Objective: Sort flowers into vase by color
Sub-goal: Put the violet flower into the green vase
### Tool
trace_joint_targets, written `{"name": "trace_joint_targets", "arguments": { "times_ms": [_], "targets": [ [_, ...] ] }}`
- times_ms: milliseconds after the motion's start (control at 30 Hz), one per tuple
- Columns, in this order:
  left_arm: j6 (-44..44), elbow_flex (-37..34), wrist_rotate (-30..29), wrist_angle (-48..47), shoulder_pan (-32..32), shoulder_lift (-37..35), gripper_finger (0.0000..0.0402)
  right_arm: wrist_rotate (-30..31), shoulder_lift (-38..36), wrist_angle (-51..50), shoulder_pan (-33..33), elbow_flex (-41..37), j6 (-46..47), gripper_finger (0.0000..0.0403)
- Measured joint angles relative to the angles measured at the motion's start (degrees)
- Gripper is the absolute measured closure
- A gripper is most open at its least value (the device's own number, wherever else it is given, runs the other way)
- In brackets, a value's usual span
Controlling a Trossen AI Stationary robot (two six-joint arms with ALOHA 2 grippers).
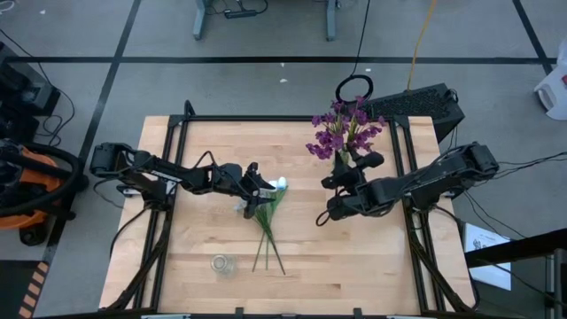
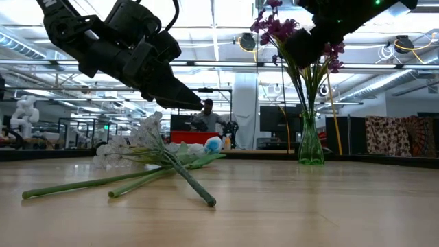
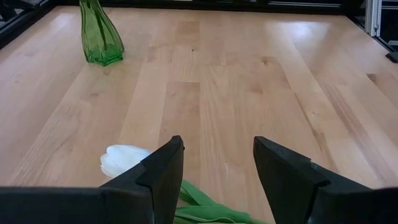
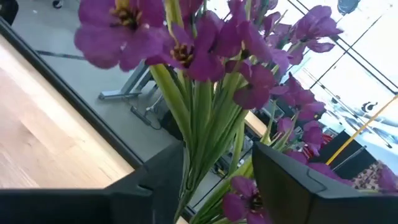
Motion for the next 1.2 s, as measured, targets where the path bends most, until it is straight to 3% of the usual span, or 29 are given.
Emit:
{"name": "trace_joint_targets", "arguments": {
  "times_ms": [267,600,1033,1200],
  "targets": [
    [0.0,0.0,0.0,0.2,0.0,0.0,0.0201,0.2,1.3,3.5,0.0,0.0,-0.1,0.0216],
    [0.0,0.0,0.0,0.4,0.0,0.0,0.0201,-1.0,1.3,12.2,-0.9,0.0,-8.0,0.0286],
    [0.0,0.0,0.0,0.4,0.0,0.0,0.0201,-1.4,1.3,13.5,-3.3,0.0,-8.5,0.0392],
    [0.0,0.0,0.0,0.4,0.0,0.0,0.0201,-1.4,1.3,13.5,-3.5,0.0,-8.2,0.0398]
  ]
}}
